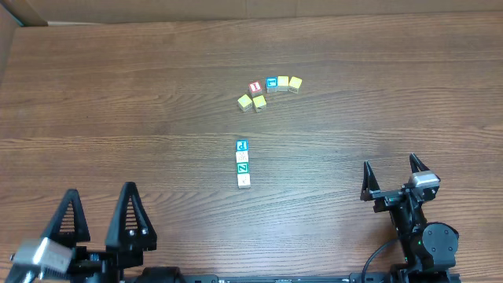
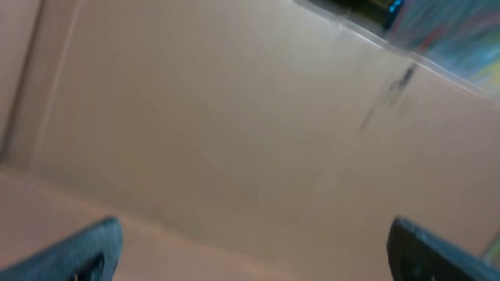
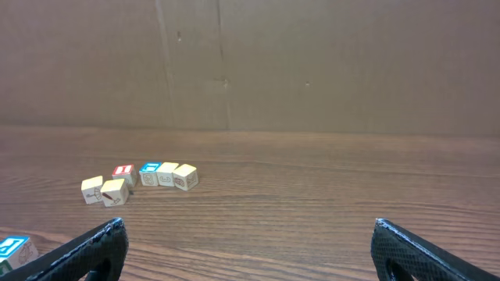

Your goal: Flip 4 blocks

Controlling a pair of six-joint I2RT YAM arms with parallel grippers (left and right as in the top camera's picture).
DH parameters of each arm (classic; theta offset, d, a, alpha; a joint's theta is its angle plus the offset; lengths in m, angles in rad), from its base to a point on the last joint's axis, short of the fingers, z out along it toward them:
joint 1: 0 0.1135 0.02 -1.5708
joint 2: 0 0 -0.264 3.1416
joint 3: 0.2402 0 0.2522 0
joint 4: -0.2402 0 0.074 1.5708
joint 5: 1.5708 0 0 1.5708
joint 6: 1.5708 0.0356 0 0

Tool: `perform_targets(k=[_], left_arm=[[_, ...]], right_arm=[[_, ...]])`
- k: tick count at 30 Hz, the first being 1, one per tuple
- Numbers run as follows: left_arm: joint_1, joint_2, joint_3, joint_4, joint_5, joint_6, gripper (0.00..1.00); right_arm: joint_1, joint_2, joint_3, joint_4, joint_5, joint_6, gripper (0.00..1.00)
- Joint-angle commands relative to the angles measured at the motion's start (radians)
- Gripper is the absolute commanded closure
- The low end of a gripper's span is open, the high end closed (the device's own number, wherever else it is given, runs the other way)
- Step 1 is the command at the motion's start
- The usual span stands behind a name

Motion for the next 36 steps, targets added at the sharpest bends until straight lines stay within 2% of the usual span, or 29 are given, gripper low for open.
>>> perform_targets(k=[1,9,13,21,29,33,36], left_arm=[[-0.014,-0.084,-0.147,0.198,-0.009,0.007,0.00],[-0.019,-0.184,-0.468,0.748,-0.011,0.006,0.00],[-0.019,-0.184,-0.597,0.866,-0.013,0.005,0.00],[-0.019,-0.184,-0.819,0.872,-0.016,0.005,0.00],[-0.019,-0.184,-0.962,0.837,-0.038,0.017,0.00],[-0.019,-0.184,-0.962,0.729,-0.032,0.084,0.00],[-0.019,-0.184,-0.962,0.665,0.018,0.206,0.00]], right_arm=[[-0.004,-0.010,-0.011,0.005,-0.006,-0.002,0.00],[-0.004,-0.010,-0.011,0.005,-0.006,-0.002,0.00],[-0.004,-0.010,-0.011,0.005,-0.006,-0.002,0.00],[-0.004,-0.010,-0.011,0.005,-0.006,-0.002,0.00],[-0.004,-0.010,-0.011,0.005,-0.006,-0.002,0.00],[-0.004,-0.010,-0.011,0.005,-0.006,-0.002,0.00],[-0.004,-0.010,-0.011,0.005,-0.006,-0.002,0.00]])
